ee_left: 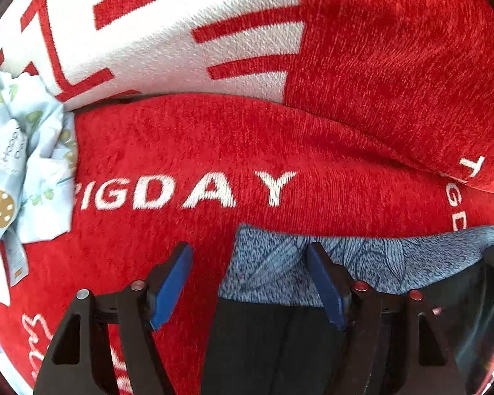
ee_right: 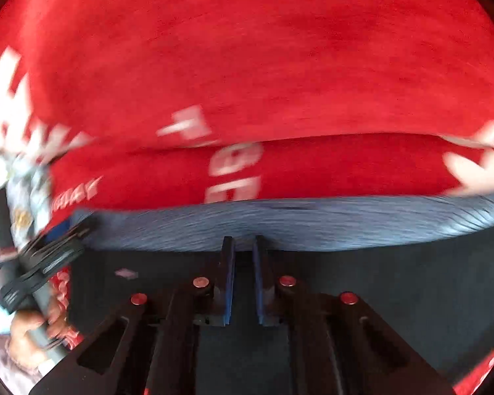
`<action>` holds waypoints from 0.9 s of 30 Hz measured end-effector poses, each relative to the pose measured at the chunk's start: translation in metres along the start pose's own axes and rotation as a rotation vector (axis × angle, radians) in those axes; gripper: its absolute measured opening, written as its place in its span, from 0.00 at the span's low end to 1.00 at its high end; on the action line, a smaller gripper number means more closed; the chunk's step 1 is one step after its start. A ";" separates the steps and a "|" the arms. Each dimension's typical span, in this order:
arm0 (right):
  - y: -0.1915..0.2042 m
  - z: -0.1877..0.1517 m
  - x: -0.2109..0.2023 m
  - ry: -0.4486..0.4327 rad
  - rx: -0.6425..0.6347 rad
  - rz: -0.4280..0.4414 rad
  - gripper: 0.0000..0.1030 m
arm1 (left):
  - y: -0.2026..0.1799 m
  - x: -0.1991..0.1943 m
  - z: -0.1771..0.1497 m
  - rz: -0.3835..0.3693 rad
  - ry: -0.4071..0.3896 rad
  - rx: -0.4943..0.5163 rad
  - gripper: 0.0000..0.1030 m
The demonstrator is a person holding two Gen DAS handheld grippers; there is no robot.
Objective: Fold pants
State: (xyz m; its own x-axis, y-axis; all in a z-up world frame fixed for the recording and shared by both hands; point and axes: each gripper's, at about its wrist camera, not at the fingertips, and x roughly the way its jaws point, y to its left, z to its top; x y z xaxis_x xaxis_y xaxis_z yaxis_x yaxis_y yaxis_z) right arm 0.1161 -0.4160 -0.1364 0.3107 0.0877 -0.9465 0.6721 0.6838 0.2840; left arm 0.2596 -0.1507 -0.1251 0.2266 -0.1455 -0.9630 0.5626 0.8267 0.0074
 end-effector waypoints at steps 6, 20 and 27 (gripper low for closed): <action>-0.062 -0.045 -0.060 -0.016 0.164 0.130 0.54 | -0.025 -0.050 -0.031 -0.066 -0.020 0.074 0.71; -0.167 -0.166 -0.063 0.002 0.668 0.455 0.55 | -0.032 -0.028 -0.080 -0.048 0.068 0.137 0.81; -0.179 -0.155 -0.078 0.007 0.618 0.406 0.07 | -0.016 -0.022 -0.080 -0.043 0.072 0.127 0.81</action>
State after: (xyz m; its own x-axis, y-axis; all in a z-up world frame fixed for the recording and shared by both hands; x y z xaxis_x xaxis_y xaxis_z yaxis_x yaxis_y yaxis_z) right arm -0.1324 -0.4327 -0.1370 0.6129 0.2530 -0.7486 0.7615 0.0636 0.6450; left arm 0.1823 -0.1173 -0.1253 0.1451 -0.1361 -0.9800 0.6679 0.7442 -0.0045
